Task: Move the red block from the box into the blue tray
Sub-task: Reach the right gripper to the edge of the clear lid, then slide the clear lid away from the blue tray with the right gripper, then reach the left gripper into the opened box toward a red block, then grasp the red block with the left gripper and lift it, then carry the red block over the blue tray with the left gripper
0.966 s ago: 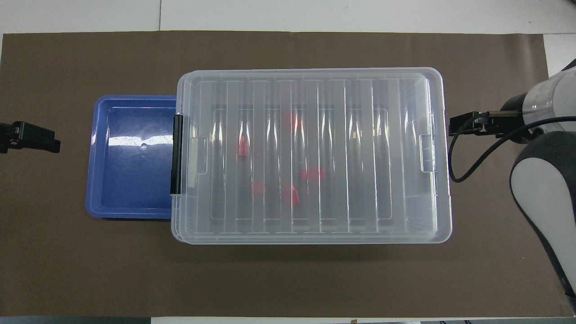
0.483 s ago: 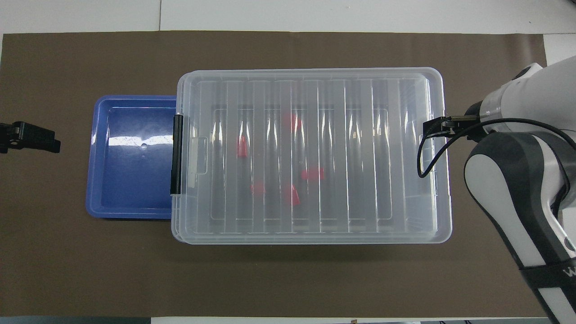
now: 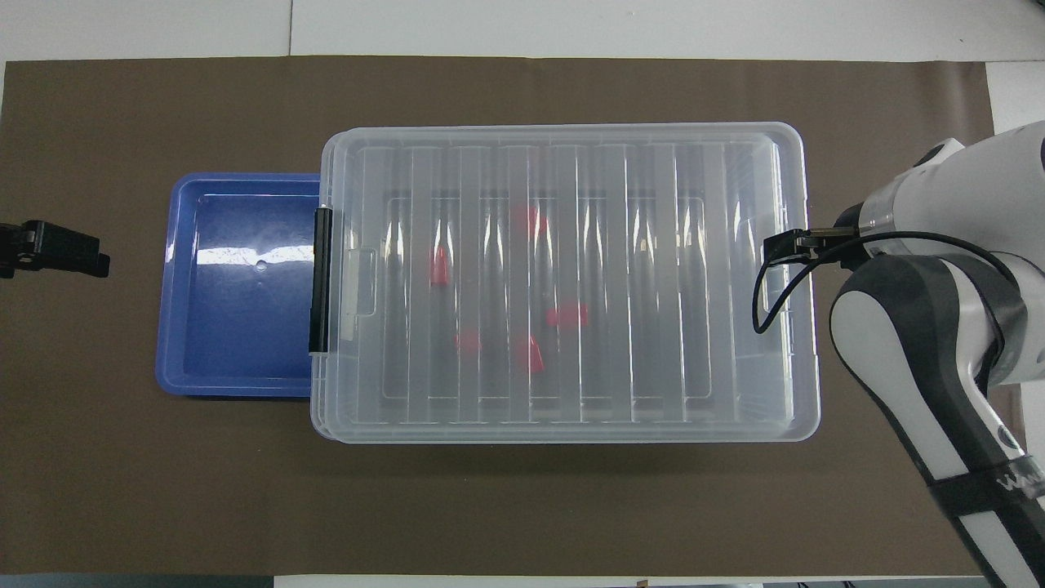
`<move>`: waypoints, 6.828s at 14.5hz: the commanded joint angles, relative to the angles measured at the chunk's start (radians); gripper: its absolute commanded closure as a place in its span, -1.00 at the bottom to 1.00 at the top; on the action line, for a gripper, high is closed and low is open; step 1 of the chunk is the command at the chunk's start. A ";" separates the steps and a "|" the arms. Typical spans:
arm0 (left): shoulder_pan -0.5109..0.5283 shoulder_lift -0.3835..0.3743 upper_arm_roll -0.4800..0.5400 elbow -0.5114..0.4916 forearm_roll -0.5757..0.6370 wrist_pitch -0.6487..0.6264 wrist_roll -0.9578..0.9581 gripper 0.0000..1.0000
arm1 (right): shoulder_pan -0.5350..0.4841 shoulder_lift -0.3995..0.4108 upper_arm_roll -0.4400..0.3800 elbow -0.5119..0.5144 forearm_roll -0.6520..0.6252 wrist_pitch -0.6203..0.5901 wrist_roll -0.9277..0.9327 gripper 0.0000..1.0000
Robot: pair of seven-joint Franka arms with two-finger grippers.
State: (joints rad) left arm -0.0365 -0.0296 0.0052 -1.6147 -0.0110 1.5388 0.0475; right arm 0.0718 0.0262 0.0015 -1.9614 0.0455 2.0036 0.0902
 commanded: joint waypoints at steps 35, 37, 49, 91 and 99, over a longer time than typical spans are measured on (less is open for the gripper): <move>0.000 0.000 0.001 0.001 0.010 0.000 0.008 -1.00 | -0.388 -0.025 0.000 -0.028 -0.062 0.055 -0.600 -1.00; -0.009 -0.001 -0.002 -0.001 0.010 -0.012 0.003 -1.00 | -0.391 -0.025 0.000 -0.030 -0.062 0.052 -0.600 -1.00; -0.393 0.068 -0.031 -0.189 0.010 0.389 -0.378 -1.00 | -0.273 -0.023 0.005 0.205 -0.062 -0.233 -0.482 -1.00; -0.432 0.012 -0.027 -0.327 0.017 0.463 -0.493 1.00 | -0.291 -0.060 0.037 0.271 -0.052 -0.366 -0.432 0.88; -0.180 -0.076 -0.027 -0.398 0.008 0.417 -0.160 1.00 | -0.408 -0.045 0.031 0.081 -0.053 -0.108 -0.536 1.00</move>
State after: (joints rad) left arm -0.2721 -0.0779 -0.0135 -1.9454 -0.0093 1.9016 -0.1849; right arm -0.3084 -0.0222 0.0241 -1.8304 -0.0031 1.8357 -0.4062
